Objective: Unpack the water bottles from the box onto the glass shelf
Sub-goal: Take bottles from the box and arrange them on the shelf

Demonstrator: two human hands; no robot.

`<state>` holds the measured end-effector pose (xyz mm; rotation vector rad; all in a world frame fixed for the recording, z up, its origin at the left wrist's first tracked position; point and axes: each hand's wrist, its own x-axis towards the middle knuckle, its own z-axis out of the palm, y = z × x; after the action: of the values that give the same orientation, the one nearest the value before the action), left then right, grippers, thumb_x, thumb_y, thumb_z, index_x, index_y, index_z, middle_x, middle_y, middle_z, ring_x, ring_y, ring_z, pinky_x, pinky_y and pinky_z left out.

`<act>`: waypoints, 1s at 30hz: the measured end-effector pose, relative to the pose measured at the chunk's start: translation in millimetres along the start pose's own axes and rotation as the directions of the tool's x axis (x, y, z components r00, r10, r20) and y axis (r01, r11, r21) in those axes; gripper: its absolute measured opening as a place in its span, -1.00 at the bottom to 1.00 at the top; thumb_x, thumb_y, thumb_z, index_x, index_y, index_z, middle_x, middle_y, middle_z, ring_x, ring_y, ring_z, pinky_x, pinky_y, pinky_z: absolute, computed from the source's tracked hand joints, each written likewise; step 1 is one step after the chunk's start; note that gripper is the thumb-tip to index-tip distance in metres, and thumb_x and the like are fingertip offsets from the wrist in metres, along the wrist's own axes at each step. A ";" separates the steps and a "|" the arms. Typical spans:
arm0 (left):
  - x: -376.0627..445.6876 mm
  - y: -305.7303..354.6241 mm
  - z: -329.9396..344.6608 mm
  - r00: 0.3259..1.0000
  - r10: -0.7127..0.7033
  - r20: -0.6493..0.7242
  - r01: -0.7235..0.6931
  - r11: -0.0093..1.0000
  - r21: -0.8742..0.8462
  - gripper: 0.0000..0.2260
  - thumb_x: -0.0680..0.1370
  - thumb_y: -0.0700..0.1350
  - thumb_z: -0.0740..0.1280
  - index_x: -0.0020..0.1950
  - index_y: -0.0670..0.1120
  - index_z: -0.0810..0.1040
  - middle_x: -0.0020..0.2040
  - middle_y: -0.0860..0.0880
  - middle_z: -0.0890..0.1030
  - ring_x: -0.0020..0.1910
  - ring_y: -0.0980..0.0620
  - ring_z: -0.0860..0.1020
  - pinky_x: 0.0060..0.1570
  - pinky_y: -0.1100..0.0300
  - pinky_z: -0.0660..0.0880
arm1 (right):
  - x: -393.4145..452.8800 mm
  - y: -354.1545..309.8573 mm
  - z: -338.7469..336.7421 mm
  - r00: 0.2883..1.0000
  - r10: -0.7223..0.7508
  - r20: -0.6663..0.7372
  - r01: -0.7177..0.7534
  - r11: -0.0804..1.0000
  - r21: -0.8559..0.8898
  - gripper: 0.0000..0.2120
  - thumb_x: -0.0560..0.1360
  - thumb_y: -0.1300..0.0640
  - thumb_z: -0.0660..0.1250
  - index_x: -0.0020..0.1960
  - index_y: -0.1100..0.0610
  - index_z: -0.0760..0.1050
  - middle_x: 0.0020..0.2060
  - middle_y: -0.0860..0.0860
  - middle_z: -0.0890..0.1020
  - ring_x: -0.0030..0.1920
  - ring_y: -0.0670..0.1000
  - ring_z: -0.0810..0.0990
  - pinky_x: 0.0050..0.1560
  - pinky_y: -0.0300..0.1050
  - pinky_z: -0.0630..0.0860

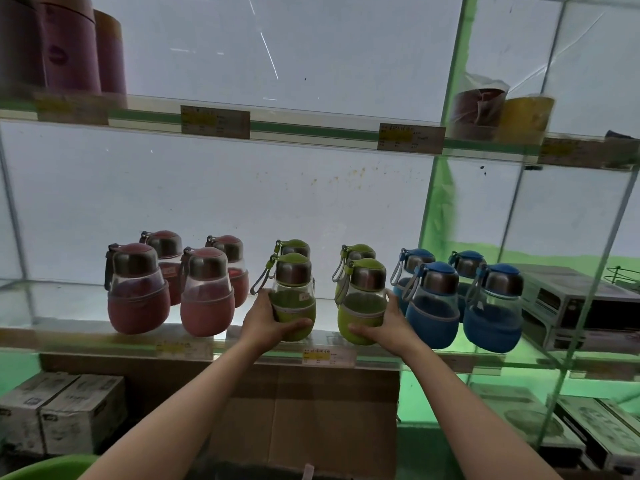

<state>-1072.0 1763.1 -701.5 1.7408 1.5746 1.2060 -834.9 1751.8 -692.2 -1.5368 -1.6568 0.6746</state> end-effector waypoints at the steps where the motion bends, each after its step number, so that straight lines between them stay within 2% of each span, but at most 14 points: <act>1: 0.7 -0.9 0.5 1.000 0.000 0.002 0.000 1.000 0.001 -0.28 0.22 0.09 0.59 0.24 -0.08 0.33 0.19 -0.06 0.54 0.14 -0.05 0.53 0.12 0.01 0.52 | -2.0 1.1 -1.7 1.000 -0.003 -0.029 0.002 1.000 -0.014 -0.05 0.37 -0.08 0.46 0.51 0.05 -0.10 0.50 0.09 0.15 0.48 0.14 0.19 0.44 0.15 0.24; 3: 0.4 -1.7 1.3 1.000 -0.006 -0.002 0.006 1.000 0.012 -0.31 0.22 0.10 0.58 0.21 -0.09 0.37 0.16 -0.07 0.56 0.12 -0.06 0.54 0.08 0.05 0.53 | -7.2 2.8 -7.4 0.993 -0.037 -0.110 0.028 0.996 -0.084 -0.15 0.44 -0.15 0.34 0.52 0.07 -0.07 0.52 0.08 0.06 0.52 0.13 0.06 0.49 0.14 0.12; 4: 0.3 -2.6 1.0 1.000 -0.012 -0.004 0.012 1.000 0.020 -0.32 0.22 0.12 0.58 0.20 -0.10 0.39 0.14 -0.07 0.57 0.10 -0.05 0.55 0.04 0.08 0.53 | -9.1 3.8 -11.4 0.986 -0.063 -0.153 0.045 0.992 -0.115 -0.23 0.48 -0.16 0.29 0.51 0.09 -0.01 0.51 0.10 0.07 0.51 0.13 0.06 0.49 0.13 0.11; 6: -0.7 -3.2 -0.3 1.000 -0.015 -0.012 0.016 0.999 0.041 -0.31 0.18 0.19 0.56 0.16 -0.12 0.45 0.09 -0.06 0.61 0.05 -0.03 0.58 -0.02 0.12 0.54 | -12.2 5.8 -20.9 0.962 -0.116 -0.248 0.079 0.985 -0.153 -0.41 0.51 -0.12 0.26 0.42 0.13 0.19 0.40 0.13 0.24 0.42 0.13 0.23 0.42 0.11 0.24; 8: 0.5 -5.4 -1.2 1.000 0.003 -0.021 -0.002 0.997 0.073 -0.21 0.08 0.35 0.50 0.12 -0.12 0.52 0.03 -0.05 0.64 0.00 0.00 0.60 -0.05 0.09 0.59 | -15.6 8.4 -30.9 0.911 -0.164 -0.379 0.090 0.975 -0.205 -0.55 0.49 -0.04 0.33 0.25 0.19 0.33 0.23 0.15 0.36 0.26 0.14 0.39 0.26 0.08 0.41; 10: 2.8 -9.4 -0.5 1.000 0.024 -0.013 -0.023 0.995 0.093 -0.14 0.01 0.44 0.45 0.10 -0.13 0.56 -0.02 -0.07 0.64 -0.03 -0.01 0.62 -0.07 0.08 0.61 | -19.8 13.3 -40.8 0.837 -0.184 -0.516 0.046 0.962 -0.268 -0.52 0.42 0.02 0.43 0.18 0.22 0.33 0.18 0.18 0.37 0.20 0.16 0.40 0.18 0.07 0.44; 12: 0.7 -7.0 -2.1 0.999 0.032 -0.033 -0.028 0.993 0.111 -0.12 -0.01 0.46 0.43 0.08 -0.14 0.58 -0.03 -0.10 0.64 -0.01 -0.04 0.60 -0.05 0.07 0.61 | -22.6 19.5 -47.6 0.760 -0.178 -0.625 -0.016 0.956 -0.293 -0.40 0.35 0.04 0.49 0.23 0.25 0.29 0.22 0.21 0.33 0.25 0.20 0.34 0.22 0.08 0.37; 13: -1.5 -3.0 -2.5 0.998 0.045 -0.037 -0.040 0.993 0.115 -0.15 0.02 0.43 0.45 0.08 -0.15 0.59 -0.03 -0.12 0.64 0.00 -0.06 0.60 -0.03 0.08 0.60 | -23.7 23.8 -51.0 0.750 -0.146 -0.645 -0.048 0.961 -0.274 -0.32 0.33 0.04 0.51 0.29 0.25 0.26 0.27 0.22 0.30 0.30 0.21 0.30 0.27 0.08 0.32; 16: -5.0 6.1 -1.8 0.999 0.025 -0.034 -0.021 0.992 0.122 -0.40 0.21 0.13 0.56 0.10 -0.22 0.58 -0.01 -0.17 0.66 -0.03 -0.06 0.60 -0.10 0.20 0.54 | -18.7 40.4 -55.8 0.834 0.000 -0.552 -0.104 0.982 -0.157 -0.08 0.32 0.02 0.53 0.46 0.24 0.06 0.41 0.23 0.18 0.43 0.22 0.17 0.40 0.07 0.20; 18: -5.4 7.5 -0.3 0.999 0.014 -0.030 -0.011 0.993 0.116 -0.45 0.25 0.05 0.57 0.10 -0.23 0.57 0.00 -0.17 0.66 -0.10 -0.01 0.58 -0.17 0.27 0.51 | -13.7 49.4 -54.6 0.881 0.056 -0.469 -0.114 0.989 -0.097 0.04 0.31 0.03 0.54 0.52 0.19 -0.08 0.46 0.21 0.16 0.46 0.21 0.16 0.42 0.10 0.20; 21: -4.6 6.4 -0.3 0.999 0.024 -0.032 -0.021 0.994 0.105 -0.48 0.25 0.03 0.57 0.09 -0.22 0.58 -0.02 -0.15 0.67 -0.14 0.03 0.58 -0.22 0.32 0.48 | -11.3 53.1 -53.2 0.894 0.101 -0.436 -0.153 0.984 -0.086 0.05 0.32 0.07 0.53 0.52 0.17 -0.14 0.45 0.22 0.18 0.44 0.24 0.23 0.35 0.11 0.29; 25: -5.8 8.9 -1.1 1.000 0.009 -0.011 -0.008 0.996 0.090 -0.52 0.26 0.02 0.57 0.06 -0.21 0.59 -0.11 -0.09 0.64 -0.14 0.01 0.59 -0.28 0.36 0.44 | -13.0 56.1 -52.6 0.890 0.101 -0.445 -0.174 0.977 -0.126 0.01 0.34 -0.01 0.50 0.51 0.17 -0.11 0.44 0.21 0.19 0.43 0.23 0.25 0.30 0.13 0.35; 30: -4.5 11.4 -7.0 0.998 -0.031 0.050 0.028 0.997 0.075 -0.47 0.29 0.07 0.54 0.14 -0.18 0.55 0.03 -0.14 0.66 -0.07 -0.01 0.59 -0.10 0.22 0.52 | -14.3 56.4 -51.9 0.890 0.108 -0.443 -0.194 0.969 -0.153 0.00 0.36 -0.04 0.48 0.51 0.14 -0.14 0.45 0.21 0.18 0.39 0.26 0.31 0.25 0.15 0.38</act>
<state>-1071.8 1755.1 -689.9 1.7740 1.6284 1.0934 -760.2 1739.2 -710.6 -1.8148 -1.3004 0.2225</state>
